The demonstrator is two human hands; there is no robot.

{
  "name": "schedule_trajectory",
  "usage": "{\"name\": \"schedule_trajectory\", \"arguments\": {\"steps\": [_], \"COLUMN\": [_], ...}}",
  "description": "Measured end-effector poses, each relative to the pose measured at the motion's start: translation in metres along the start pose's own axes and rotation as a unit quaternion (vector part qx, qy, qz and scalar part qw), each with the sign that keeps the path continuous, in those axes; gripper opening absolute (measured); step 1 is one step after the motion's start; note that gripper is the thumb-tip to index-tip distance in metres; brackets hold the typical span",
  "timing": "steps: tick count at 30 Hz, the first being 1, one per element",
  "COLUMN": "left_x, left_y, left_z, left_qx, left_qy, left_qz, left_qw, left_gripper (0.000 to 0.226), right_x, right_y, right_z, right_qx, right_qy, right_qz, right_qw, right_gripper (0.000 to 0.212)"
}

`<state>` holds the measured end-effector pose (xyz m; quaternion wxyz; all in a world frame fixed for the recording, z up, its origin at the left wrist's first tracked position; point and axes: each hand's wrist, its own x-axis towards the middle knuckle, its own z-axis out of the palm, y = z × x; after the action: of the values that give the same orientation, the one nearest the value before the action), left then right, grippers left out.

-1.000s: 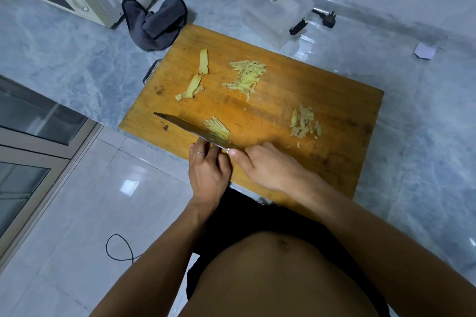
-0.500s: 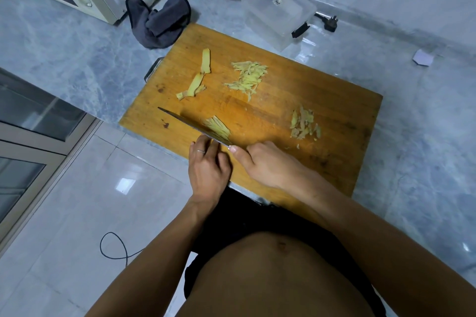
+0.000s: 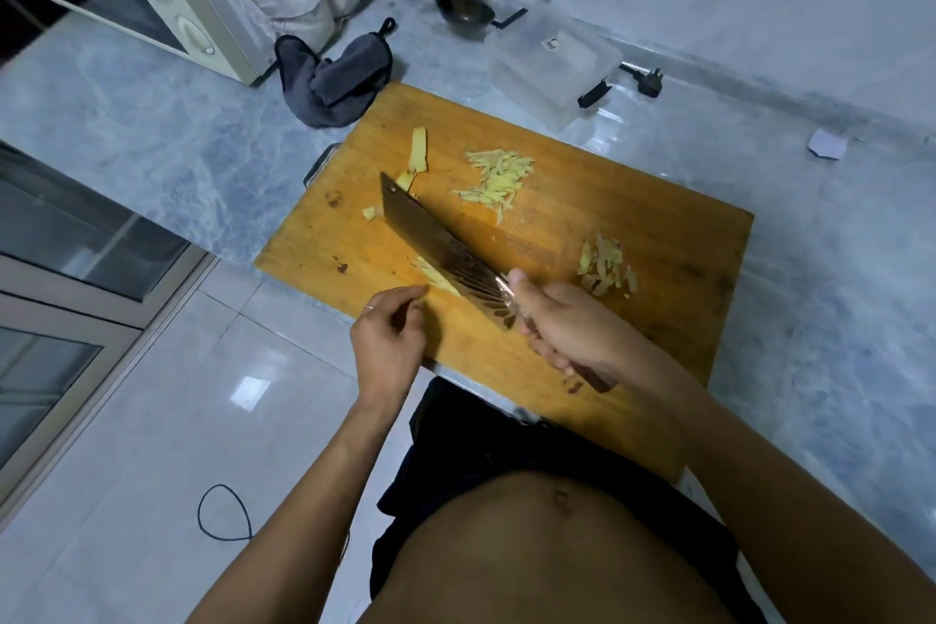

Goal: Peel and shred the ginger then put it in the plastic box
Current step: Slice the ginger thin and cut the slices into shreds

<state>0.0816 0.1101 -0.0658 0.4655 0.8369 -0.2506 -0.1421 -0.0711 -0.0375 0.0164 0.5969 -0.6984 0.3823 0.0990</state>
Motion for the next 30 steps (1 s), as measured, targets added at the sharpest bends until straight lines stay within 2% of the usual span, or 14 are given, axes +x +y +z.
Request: {"name": "schedule_trajectory", "arguments": {"steps": [3,6,10,13,15,17,18,20,22,24,27,28,30], "left_x": [0.009,0.016,0.029,0.043,0.052,0.062,0.067,0.074,0.080,0.086,0.092,0.094,0.095], "left_y": [0.002,0.010,0.018,0.021,0.027,0.035,0.040,0.052,0.061,0.065,0.063,0.062,0.059], "left_z": [-0.004,-0.008,-0.018,-0.026,-0.026,-0.023,-0.022,-0.016,-0.009,-0.002,0.004,0.006,0.007], "left_qx": [-0.020,-0.057,-0.085,-0.062,-0.010,0.060,0.086,0.118,0.121,0.107,0.039,0.028,0.006], "left_qy": [-0.011,-0.011,0.069,0.118,0.075,-0.038,-0.117,-0.282,-0.388,-0.408,-0.386,-0.362,-0.282], "left_qz": [-0.054,-0.085,-0.092,-0.041,0.051,0.151,0.173,0.143,0.069,0.033,0.005,0.002,0.007], "left_qw": [0.998,0.995,0.990,0.990,0.996,0.986,0.974,0.941,0.911,0.906,0.922,0.932,0.959], "left_gripper": [0.025,0.022,0.021,0.023,0.021,0.020,0.022,0.036,0.047,0.036,0.013,0.011,0.010], "right_x": [-0.002,0.000,-0.001,-0.005,-0.008,-0.011,-0.012,-0.012,-0.009,-0.009,-0.010,-0.009,-0.009], "right_y": [0.002,0.008,0.020,0.026,0.025,0.022,0.022,0.026,0.033,0.036,0.036,0.036,0.035], "right_z": [-0.005,-0.008,-0.015,-0.019,-0.020,-0.018,-0.016,-0.012,-0.010,-0.008,-0.008,-0.008,-0.008], "right_qx": [0.018,-0.093,-0.293,-0.418,-0.472,-0.516,-0.535,-0.551,-0.564,-0.565,-0.546,-0.546,-0.539], "right_qy": [0.009,0.052,0.105,0.129,0.130,0.129,0.131,0.143,0.151,0.174,0.185,0.184,0.175], "right_qz": [0.000,-0.062,-0.126,-0.137,-0.147,-0.162,-0.177,-0.219,-0.258,-0.281,-0.300,-0.308,-0.280], "right_qw": [1.000,0.992,0.942,0.889,0.859,0.831,0.816,0.793,0.770,0.756,0.760,0.757,0.775], "right_gripper": [0.062,0.064,0.057,0.049,0.049,0.051,0.052,0.056,0.055,0.052,0.051,0.050,0.050]}}
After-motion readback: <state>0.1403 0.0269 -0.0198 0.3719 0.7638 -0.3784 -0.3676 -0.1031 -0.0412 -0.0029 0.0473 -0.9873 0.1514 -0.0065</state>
